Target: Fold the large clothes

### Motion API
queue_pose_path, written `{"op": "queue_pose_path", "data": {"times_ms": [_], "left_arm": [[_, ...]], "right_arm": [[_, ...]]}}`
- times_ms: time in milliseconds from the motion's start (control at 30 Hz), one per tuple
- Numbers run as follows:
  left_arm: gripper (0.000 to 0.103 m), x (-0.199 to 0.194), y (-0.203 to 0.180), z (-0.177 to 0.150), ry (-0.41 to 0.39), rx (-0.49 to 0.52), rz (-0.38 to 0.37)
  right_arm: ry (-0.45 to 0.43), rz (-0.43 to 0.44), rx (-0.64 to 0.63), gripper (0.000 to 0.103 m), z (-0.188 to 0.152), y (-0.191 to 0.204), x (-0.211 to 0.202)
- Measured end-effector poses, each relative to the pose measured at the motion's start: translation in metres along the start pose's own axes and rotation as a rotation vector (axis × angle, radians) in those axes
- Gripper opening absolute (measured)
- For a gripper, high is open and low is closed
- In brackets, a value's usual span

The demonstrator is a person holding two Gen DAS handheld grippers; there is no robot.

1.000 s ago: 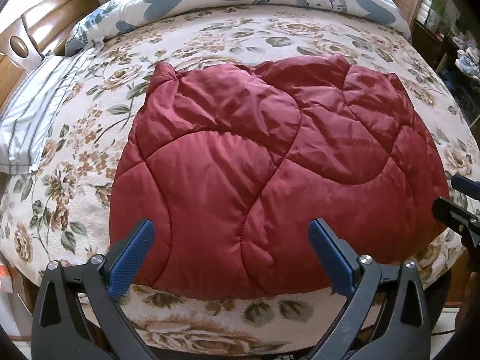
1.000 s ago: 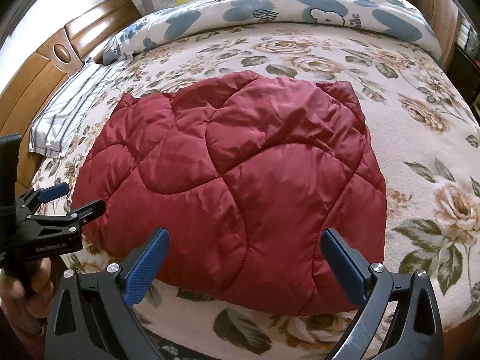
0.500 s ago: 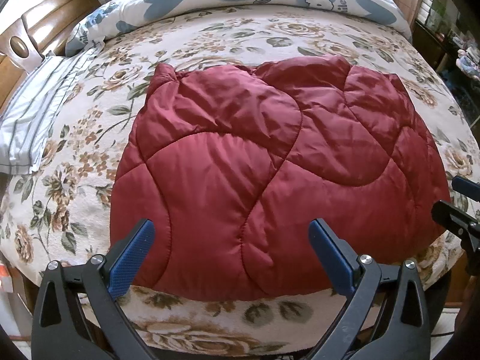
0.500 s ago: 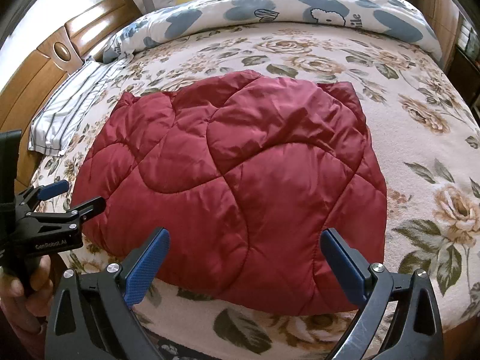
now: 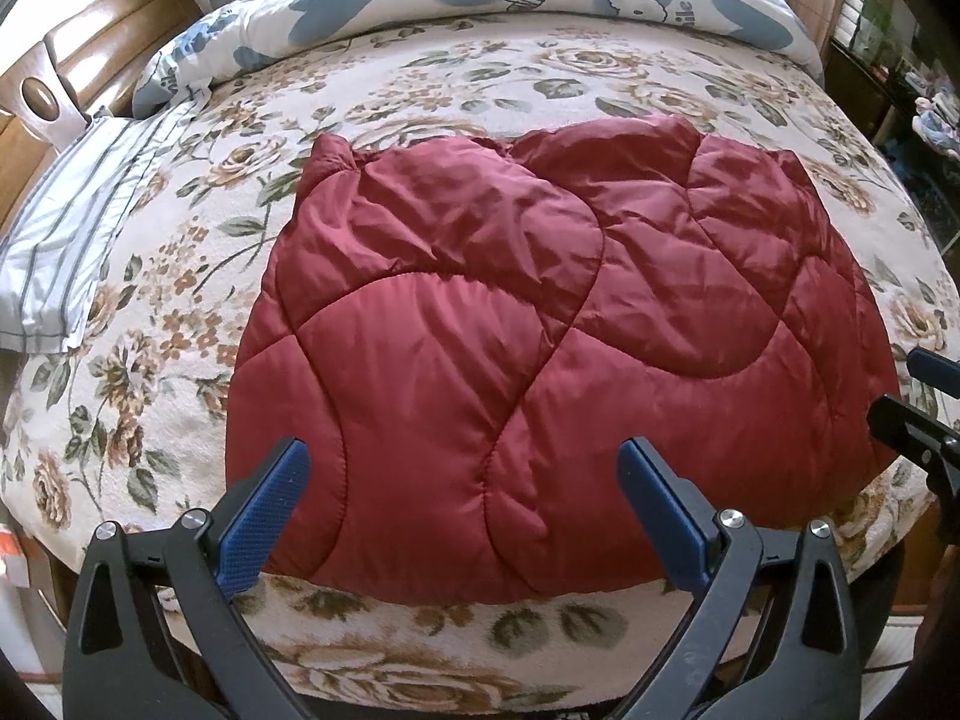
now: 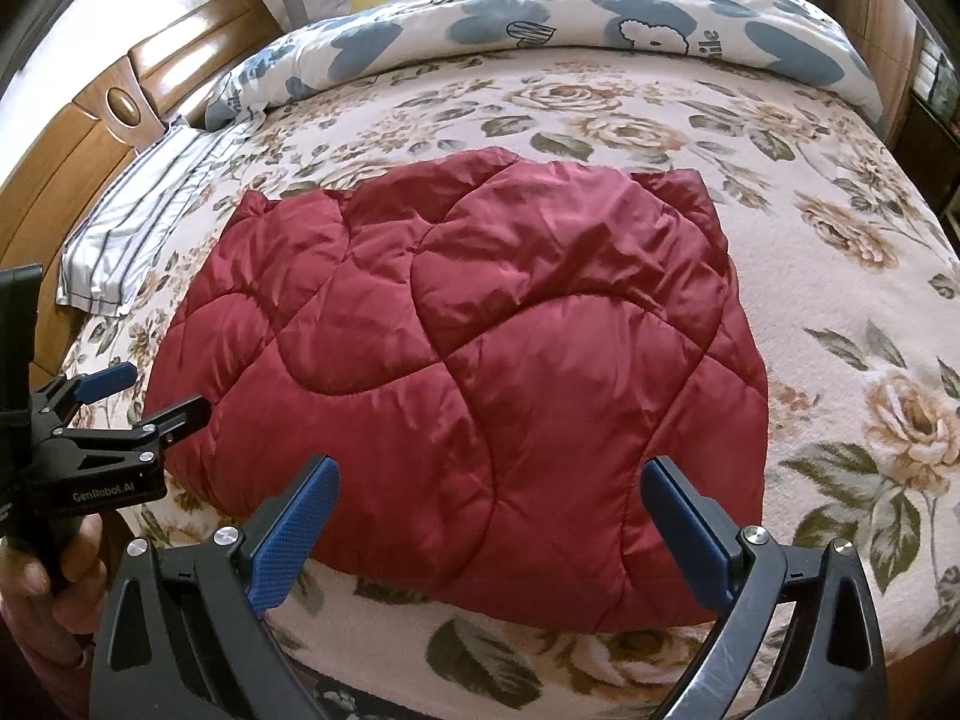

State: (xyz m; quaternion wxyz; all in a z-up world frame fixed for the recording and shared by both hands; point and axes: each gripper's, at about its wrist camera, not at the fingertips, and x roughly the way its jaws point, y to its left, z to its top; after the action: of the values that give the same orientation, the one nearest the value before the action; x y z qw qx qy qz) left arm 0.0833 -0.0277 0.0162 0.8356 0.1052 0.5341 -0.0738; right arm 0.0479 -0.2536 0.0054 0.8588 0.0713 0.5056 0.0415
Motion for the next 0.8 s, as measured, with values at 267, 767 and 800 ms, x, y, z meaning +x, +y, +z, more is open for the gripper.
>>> {"op": "queue_pose_path", "data": {"times_ms": [267,767,800], "left_arm": [[0.103,-0.0009,0.0002,0.0021,0.0,0.003,0.004],[0.103,0.0006,-0.0012,0.0055,-0.005,0.009,0.008],[0.103,0.0006,-0.001,0.0057,-0.005,0.01,0.011]], "right_arm": [[0.001,0.001,0.001,0.101,0.0006,-0.0007,0.0002],[0.004,0.0,0.001,0.101,0.0032,-0.0017,0.0002],[0.004,0.0,0.0,0.101,0.0033,-0.0014,0.0001]]}}
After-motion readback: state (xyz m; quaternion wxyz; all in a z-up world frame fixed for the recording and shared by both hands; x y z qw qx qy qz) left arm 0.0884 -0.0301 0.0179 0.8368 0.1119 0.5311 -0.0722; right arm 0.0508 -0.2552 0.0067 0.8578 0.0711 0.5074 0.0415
